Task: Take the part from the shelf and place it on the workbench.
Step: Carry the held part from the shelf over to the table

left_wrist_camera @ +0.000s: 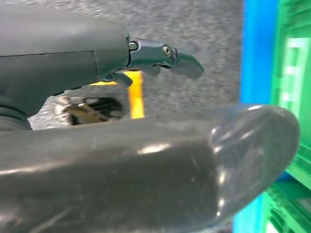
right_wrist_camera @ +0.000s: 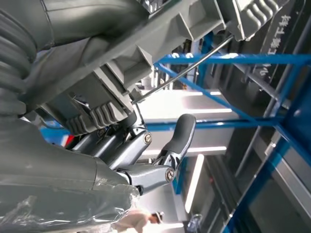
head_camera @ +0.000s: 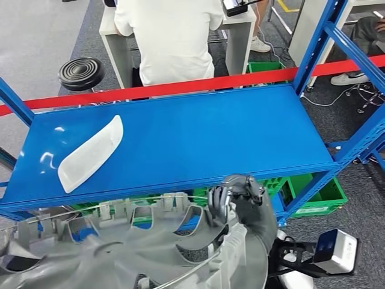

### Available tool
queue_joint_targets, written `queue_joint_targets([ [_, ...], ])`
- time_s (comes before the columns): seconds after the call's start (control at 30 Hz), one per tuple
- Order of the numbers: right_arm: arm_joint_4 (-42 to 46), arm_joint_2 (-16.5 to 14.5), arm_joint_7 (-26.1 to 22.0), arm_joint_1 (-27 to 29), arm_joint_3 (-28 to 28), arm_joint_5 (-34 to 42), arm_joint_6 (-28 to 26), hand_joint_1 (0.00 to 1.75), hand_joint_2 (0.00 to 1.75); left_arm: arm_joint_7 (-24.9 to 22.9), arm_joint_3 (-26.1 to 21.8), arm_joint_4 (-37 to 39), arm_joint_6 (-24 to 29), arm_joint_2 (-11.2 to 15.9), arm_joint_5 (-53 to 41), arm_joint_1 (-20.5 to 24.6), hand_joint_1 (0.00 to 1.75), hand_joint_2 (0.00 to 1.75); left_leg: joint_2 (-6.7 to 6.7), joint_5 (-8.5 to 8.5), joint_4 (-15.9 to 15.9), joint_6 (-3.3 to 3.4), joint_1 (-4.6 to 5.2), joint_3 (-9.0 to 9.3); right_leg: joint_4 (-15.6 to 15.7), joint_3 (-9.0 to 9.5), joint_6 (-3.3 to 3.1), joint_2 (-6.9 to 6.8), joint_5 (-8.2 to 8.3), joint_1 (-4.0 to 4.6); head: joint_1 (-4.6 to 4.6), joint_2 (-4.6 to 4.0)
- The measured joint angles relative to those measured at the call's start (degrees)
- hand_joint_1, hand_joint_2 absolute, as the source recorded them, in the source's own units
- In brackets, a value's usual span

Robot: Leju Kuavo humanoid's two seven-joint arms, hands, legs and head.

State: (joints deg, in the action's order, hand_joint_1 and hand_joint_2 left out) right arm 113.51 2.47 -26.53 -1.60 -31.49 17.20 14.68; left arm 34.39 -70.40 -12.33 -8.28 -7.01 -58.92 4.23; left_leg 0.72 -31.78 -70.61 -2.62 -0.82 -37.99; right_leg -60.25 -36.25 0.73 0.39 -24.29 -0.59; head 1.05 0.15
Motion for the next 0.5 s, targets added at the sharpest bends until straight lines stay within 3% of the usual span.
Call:
queue_joint_targets([
  [0.07, 0.01, 0.00, 0.02, 0.10, -0.35, 0.11, 0.40, 1.75, 1.75, -1.18, -0.21, 0.00, -0.26, 0.05, 0.21, 0.00, 0.00, 0.00, 0.00, 3.06, 7.40, 0.36, 0.04, 4.25, -0.10, -0.17, 0.35, 0.05, 0.33, 0.13, -0.06, 0.00],
  [0.13, 0.01, 0.00, 0.02, 0.09, -0.58, 0.16, 0.77, 1.75, 1.75, -2.42, -0.38, 0.00, -0.31, 0.07, 0.32, 0.10, 0.00, 0.00, 0.04, 4.26, 11.97, 0.74, 0.15, 6.58, -0.09, -0.43, 0.94, 0.05, 0.82, 0.30, -0.09, 0.00],
  [0.2, 0.01, 0.00, 0.09, 0.18, -0.80, 0.14, 1.38, 1.75, 1.75, -5.05, -0.68, 0.00, -0.31, 0.03, 0.46, -0.02, 0.00, 0.00, 0.07, 4.72, 12.55, 1.32, 0.29, 6.38, 0.25, -0.58, 1.67, 0.05, 1.50, 0.25, -0.10, 0.00],
  [0.27, 0.01, 0.00, 0.14, 0.45, -0.91, -0.42, 1.86, 1.75, 1.75, -9.81, -1.09, 0.00, -0.03, 0.02, 0.36, -0.26, 0.00, 0.00, -0.06, 5.55, 12.77, 2.11, 0.22, 5.91, -0.55, -1.18, 2.31, 0.05, 0.47, 0.09, 0.00, 0.00],
  [0.3, -0.02, 0.00, 0.18, 0.62, -0.92, -0.94, 1.92, 1.75, 1.75, -12.98, -1.30, 0.00, 0.33, 0.02, 0.27, -0.33, 0.00, 0.00, -0.14, 6.01, 12.89, 2.48, 0.13, 5.53, -2.34, -1.89, 2.57, 0.03, -1.31, 0.04, 0.10, 0.00],
  [0.37, -0.20, 0.06, 0.39, 1.02, -0.91, -2.26, 1.60, 1.75, 1.75, -19.56, -1.79, 0.00, 1.47, 0.00, 0.23, -0.46, 0.00, 0.00, -0.23, 6.82, 12.88, 2.94, 0.17, 4.54, -8.87, -3.86, 2.94, -0.03, -6.44, 0.00, 0.31, 0.00],
  [0.4, -0.31, 0.15, 0.50, 1.37, -0.91, -2.95, 1.21, 1.75, 1.75, -22.70, -2.12, 0.00, 2.10, -0.07, 0.34, -0.59, 0.00, 0.00, -0.25, 7.26, 12.87, 3.02, 0.22, 3.95, -12.09, -4.56, 3.07, -0.03, -8.31, -0.01, 0.32, 0.00],
  [0.43, -0.39, 0.27, 0.58, 1.87, -0.91, -3.65, 0.72, 1.75, 1.75, -25.40, -2.50, 0.00, 2.67, -0.15, 0.48, -0.75, 0.00, 0.00, -0.27, 7.73, 12.85, 3.02, 0.27, 3.33, -14.04, -4.58, 3.13, -0.02, -9.13, 0.00, 0.33, 0.00],
  [0.47, -0.44, 0.43, 0.64, 2.43, -0.91, -4.32, 0.16, 1.75, 1.75, -27.72, -2.86, 0.00, 3.12, -0.23, 0.64, -0.91, 0.00, 0.00, -0.27, 8.20, 12.83, 2.96, 0.29, 2.72, -14.03, -3.61, 3.14, -0.02, -8.82, 0.00, 0.37, 0.00],
  [0.5, -0.45, 0.63, 0.67, 2.99, -0.90, -4.91, -0.32, 1.75, 1.75, -29.49, -3.21, 0.00, 3.40, -0.33, 0.78, -1.06, 0.00, 0.00, -0.27, 8.66, 12.81, 2.84, 0.28, 2.14, -11.95, -1.57, 3.09, -0.03, -7.65, 0.00, 0.37, 0.00],
])
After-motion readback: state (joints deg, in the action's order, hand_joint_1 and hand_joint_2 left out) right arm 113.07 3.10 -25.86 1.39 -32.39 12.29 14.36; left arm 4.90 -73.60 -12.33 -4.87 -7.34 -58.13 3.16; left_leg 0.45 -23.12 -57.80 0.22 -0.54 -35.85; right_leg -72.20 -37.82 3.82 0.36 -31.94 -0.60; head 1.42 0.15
